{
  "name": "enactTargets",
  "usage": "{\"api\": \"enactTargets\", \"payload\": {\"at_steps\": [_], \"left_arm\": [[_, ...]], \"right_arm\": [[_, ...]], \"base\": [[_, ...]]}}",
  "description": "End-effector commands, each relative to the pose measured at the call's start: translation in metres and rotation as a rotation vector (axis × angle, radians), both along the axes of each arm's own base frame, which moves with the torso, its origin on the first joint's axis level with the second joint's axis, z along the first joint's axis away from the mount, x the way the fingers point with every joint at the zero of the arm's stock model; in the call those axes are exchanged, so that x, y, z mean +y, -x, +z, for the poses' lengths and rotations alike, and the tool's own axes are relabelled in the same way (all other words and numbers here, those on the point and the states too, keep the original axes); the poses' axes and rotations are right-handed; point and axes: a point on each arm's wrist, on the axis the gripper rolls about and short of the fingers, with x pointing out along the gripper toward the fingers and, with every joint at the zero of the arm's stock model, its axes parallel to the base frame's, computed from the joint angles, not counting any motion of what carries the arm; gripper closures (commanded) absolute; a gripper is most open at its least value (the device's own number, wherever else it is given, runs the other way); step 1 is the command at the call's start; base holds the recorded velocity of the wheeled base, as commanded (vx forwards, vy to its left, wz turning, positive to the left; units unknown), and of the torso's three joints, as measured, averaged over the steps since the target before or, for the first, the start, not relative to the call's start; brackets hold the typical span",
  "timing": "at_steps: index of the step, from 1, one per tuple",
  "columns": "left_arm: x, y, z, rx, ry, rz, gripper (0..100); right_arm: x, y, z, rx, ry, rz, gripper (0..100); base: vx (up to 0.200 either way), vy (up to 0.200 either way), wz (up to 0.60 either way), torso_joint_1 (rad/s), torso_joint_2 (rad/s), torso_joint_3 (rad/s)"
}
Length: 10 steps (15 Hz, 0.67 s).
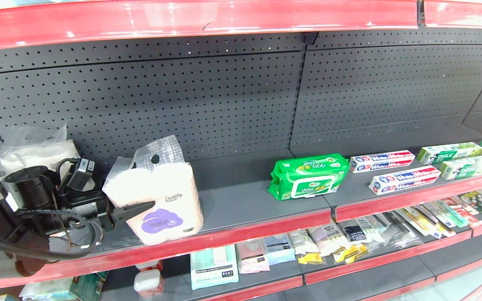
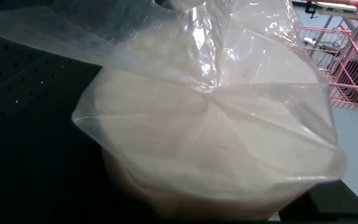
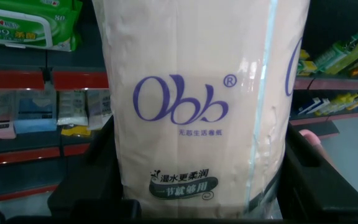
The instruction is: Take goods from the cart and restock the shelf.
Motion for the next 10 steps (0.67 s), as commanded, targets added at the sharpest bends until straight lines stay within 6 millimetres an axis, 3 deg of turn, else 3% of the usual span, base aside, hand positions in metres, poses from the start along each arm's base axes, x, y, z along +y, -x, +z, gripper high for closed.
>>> {"api": "enactTargets", "payload": {"at_steps": [1, 10], "left_arm": [[0.0, -0.001, -0.002, 0.0, -0.002, 0.001, 100], [-0.013, -0.003, 0.0, -0.017, -0.004, -0.044, 100]], "right_arm": [[0.0, 0.0, 0.0, -0.001, 0.001, 0.001, 100], [0.0, 0.002, 0.0, -0.007, 0.002, -0.001, 100]], "base": [[0.0, 0.0, 0.0, 0.0, 0.0, 0.0], [0.0, 0.0, 0.0, 0.0, 0.0, 0.0]]}}
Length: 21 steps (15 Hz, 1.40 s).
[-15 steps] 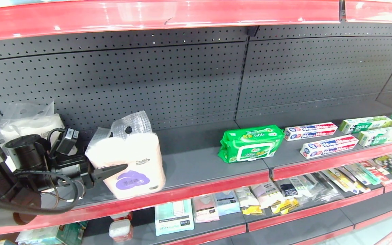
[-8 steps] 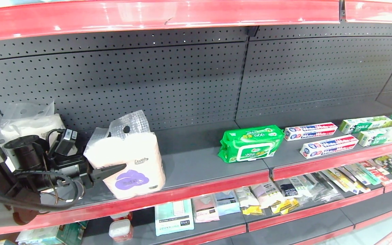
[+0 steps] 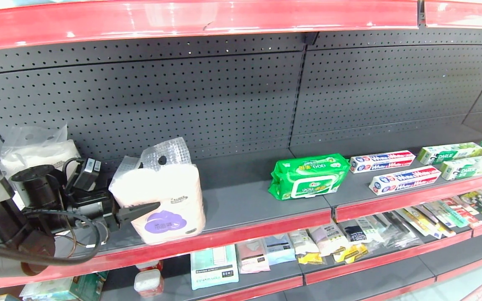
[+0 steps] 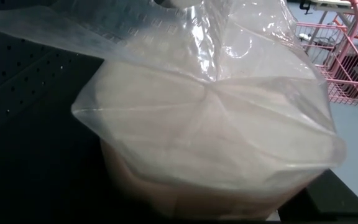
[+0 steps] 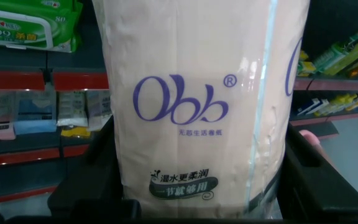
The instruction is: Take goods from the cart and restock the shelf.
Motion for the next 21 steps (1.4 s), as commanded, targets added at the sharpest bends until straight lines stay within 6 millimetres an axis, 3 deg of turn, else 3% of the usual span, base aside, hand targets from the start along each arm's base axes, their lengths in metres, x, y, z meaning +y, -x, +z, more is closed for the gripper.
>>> {"api": "enactTargets", "payload": {"at_steps": [1, 16, 21], "left_arm": [[-0.0007, -0.0001, -0.0001, -0.003, 0.0, -0.004, 100], [0.0002, -0.0041, 0.0056, -0.033, -0.003, 0.001, 100], [-0.0087, -0.0044, 0.0058, -0.035, -0.003, -0.025, 100]], "right_arm": [[0.0, 0.0001, 0.0001, -0.001, 0.001, 0.001, 100], [0.0002, 0.0022, -0.0045, 0.006, 0.003, -0.005, 100], [0.0002, 0.0026, -0.004, 0.003, 0.001, -0.005, 100]], "base": [[0.0, 0.0, 0.0, 0.0, 0.0, 0.0], [0.0, 0.0, 0.0, 0.0, 0.0, 0.0], [0.0, 0.0, 0.0, 0.0, 0.0, 0.0]]}}
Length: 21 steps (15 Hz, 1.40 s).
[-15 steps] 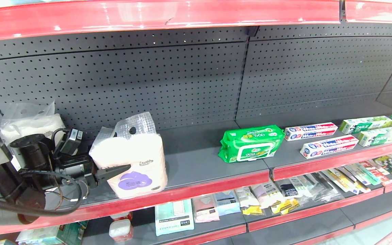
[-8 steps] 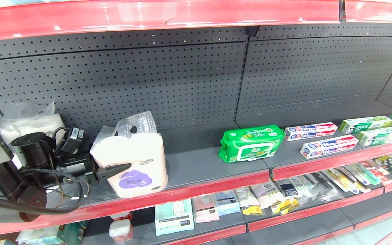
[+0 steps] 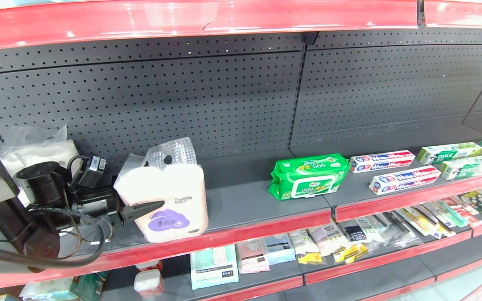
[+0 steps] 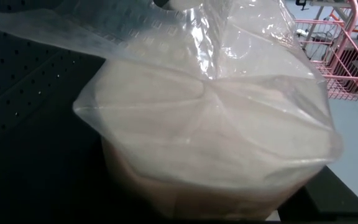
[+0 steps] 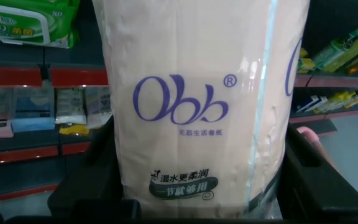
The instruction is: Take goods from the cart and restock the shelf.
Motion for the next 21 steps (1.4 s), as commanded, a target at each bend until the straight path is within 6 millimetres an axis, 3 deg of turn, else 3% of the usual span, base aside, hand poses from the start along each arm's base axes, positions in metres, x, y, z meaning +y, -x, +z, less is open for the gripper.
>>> {"api": "enactTargets", "payload": {"at_steps": [1, 5, 6, 15, 21], "left_arm": [[-0.001, 0.0, 0.001, -0.004, 0.0, -0.005, 100], [-0.001, -0.002, -0.002, 0.005, 0.001, 0.01, 100], [-0.001, -0.002, -0.003, 0.011, 0.002, 0.012, 0], [0.0, -0.002, 0.001, -0.009, 0.007, 0.019, 0], [0.01, 0.005, 0.027, -0.059, 0.014, 0.12, 0]], "right_arm": [[0.0, 0.0, 0.0, -0.003, 0.0, 0.0, 100], [0.0, 0.002, 0.0, -0.006, 0.001, -0.002, 100], [0.0, 0.002, 0.0, -0.006, 0.001, -0.002, 100], [0.0, 0.001, -0.004, 0.008, 0.0, -0.001, 100], [0.0, -0.001, -0.004, 0.017, -0.002, 0.0, 100]], "base": [[0.0, 0.0, 0.0, 0.0, 0.0, 0.0], [0.0, 0.0, 0.0, 0.0, 0.0, 0.0], [0.0, 0.0, 0.0, 0.0, 0.0, 0.0], [0.0, 0.0, 0.0, 0.0, 0.0, 0.0], [0.0, 0.0, 0.0, 0.0, 0.0, 0.0]]}}
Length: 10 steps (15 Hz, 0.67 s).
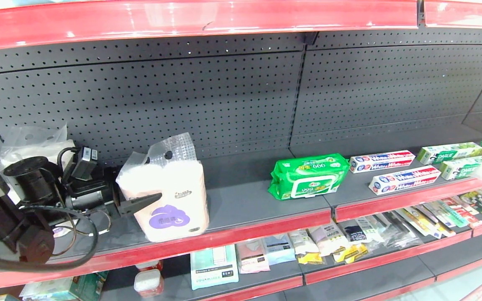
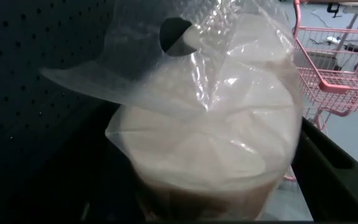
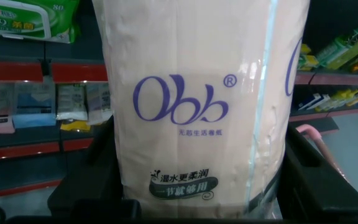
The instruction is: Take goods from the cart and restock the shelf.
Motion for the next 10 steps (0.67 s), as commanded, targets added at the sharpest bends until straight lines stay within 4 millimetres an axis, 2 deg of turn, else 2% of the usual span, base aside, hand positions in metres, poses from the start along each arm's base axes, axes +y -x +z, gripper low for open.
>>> {"api": "enactTargets", "payload": {"at_steps": [1, 6, 10], "left_arm": [[0.002, 0.007, 0.015, -0.032, 0.002, 0.01, 0], [0.008, 0.016, 0.035, -0.071, 0.009, 0.031, 0], [0.005, 0.042, 0.083, -0.111, 0.068, 0.043, 0]], "right_arm": [[0.0, -0.001, 0.0, 0.003, -0.001, 0.0, 100], [0.0, -0.001, 0.0, 0.001, 0.0, 0.0, 100], [0.0, 0.0, 0.0, 0.001, -0.001, 0.003, 100]], "base": [[0.0, 0.0, 0.0, 0.0, 0.0, 0.0], [0.0, 0.0, 0.0, 0.0, 0.0, 0.0], [0.0, 0.0, 0.0, 0.0, 0.0, 0.0]]}}
